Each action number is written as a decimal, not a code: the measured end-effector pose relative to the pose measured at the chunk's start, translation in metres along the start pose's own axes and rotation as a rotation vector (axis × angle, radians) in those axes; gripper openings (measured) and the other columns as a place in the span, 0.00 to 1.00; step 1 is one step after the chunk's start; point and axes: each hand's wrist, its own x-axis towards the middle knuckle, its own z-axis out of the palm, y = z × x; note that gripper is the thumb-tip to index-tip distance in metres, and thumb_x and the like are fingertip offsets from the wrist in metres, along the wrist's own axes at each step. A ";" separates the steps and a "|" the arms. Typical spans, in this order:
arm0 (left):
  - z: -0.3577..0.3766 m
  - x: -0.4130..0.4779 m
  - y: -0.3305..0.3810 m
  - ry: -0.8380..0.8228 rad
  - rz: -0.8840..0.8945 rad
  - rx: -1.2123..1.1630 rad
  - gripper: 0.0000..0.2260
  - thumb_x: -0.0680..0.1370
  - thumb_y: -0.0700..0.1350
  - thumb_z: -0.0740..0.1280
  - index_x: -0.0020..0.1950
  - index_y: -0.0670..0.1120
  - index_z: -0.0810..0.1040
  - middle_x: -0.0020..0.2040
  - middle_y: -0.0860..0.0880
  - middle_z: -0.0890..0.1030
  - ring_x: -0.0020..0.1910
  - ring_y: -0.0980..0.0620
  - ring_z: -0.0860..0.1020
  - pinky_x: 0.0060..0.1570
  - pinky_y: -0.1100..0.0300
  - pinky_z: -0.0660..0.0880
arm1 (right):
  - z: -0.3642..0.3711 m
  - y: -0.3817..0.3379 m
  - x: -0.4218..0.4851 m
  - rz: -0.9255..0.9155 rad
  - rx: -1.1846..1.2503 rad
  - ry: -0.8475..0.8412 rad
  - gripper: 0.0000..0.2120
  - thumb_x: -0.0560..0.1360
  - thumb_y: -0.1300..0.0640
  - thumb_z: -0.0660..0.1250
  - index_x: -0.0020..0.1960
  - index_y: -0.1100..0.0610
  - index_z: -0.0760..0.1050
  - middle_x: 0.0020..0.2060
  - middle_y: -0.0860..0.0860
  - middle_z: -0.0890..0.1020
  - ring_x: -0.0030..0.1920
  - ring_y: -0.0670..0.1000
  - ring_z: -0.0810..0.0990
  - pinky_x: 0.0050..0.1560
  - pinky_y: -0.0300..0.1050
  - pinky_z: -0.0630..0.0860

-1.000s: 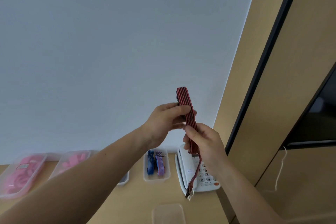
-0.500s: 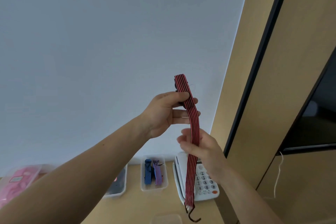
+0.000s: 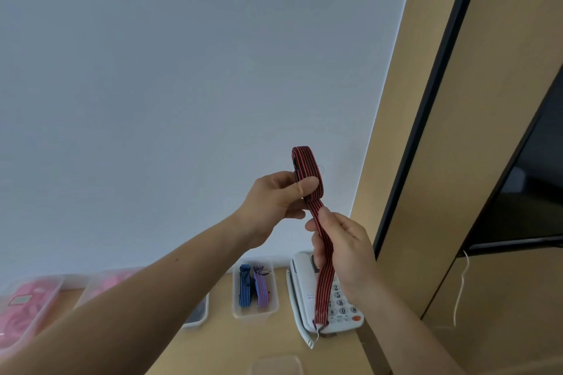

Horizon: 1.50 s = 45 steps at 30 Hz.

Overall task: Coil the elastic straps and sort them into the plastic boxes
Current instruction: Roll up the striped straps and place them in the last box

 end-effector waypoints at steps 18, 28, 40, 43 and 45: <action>-0.022 -0.012 -0.036 0.069 0.810 1.042 0.18 0.77 0.45 0.72 0.66 0.42 0.78 0.51 0.51 0.84 0.44 0.61 0.75 0.43 0.71 0.72 | 0.003 0.005 -0.009 0.243 0.085 -0.035 0.27 0.80 0.41 0.58 0.44 0.64 0.80 0.29 0.58 0.79 0.26 0.54 0.77 0.28 0.42 0.73; -0.028 -0.013 -0.045 0.070 0.954 1.301 0.20 0.72 0.33 0.75 0.64 0.38 0.80 0.60 0.36 0.81 0.39 0.39 0.85 0.28 0.49 0.81 | 0.002 0.011 -0.009 0.255 0.114 -0.056 0.34 0.71 0.27 0.61 0.41 0.59 0.81 0.29 0.56 0.77 0.27 0.53 0.74 0.29 0.43 0.71; -0.016 -0.019 -0.033 -0.189 -0.261 -0.144 0.17 0.75 0.50 0.60 0.51 0.39 0.80 0.46 0.37 0.81 0.40 0.41 0.81 0.49 0.48 0.79 | 0.008 0.018 -0.008 0.048 -0.007 0.030 0.22 0.72 0.41 0.67 0.38 0.62 0.78 0.27 0.52 0.79 0.25 0.49 0.73 0.28 0.40 0.71; -0.014 -0.022 -0.038 -0.134 -0.210 -0.024 0.16 0.76 0.51 0.65 0.54 0.39 0.81 0.51 0.35 0.83 0.44 0.42 0.82 0.54 0.46 0.77 | 0.008 0.022 -0.008 0.077 -0.079 0.036 0.17 0.77 0.47 0.67 0.39 0.59 0.80 0.27 0.52 0.80 0.25 0.49 0.74 0.27 0.39 0.72; -0.014 -0.021 -0.036 -0.049 -0.139 0.039 0.16 0.75 0.48 0.69 0.58 0.40 0.79 0.53 0.38 0.84 0.47 0.45 0.83 0.54 0.49 0.77 | 0.007 0.023 -0.008 0.107 -0.103 0.038 0.17 0.77 0.47 0.67 0.40 0.60 0.81 0.27 0.53 0.81 0.25 0.49 0.75 0.27 0.38 0.72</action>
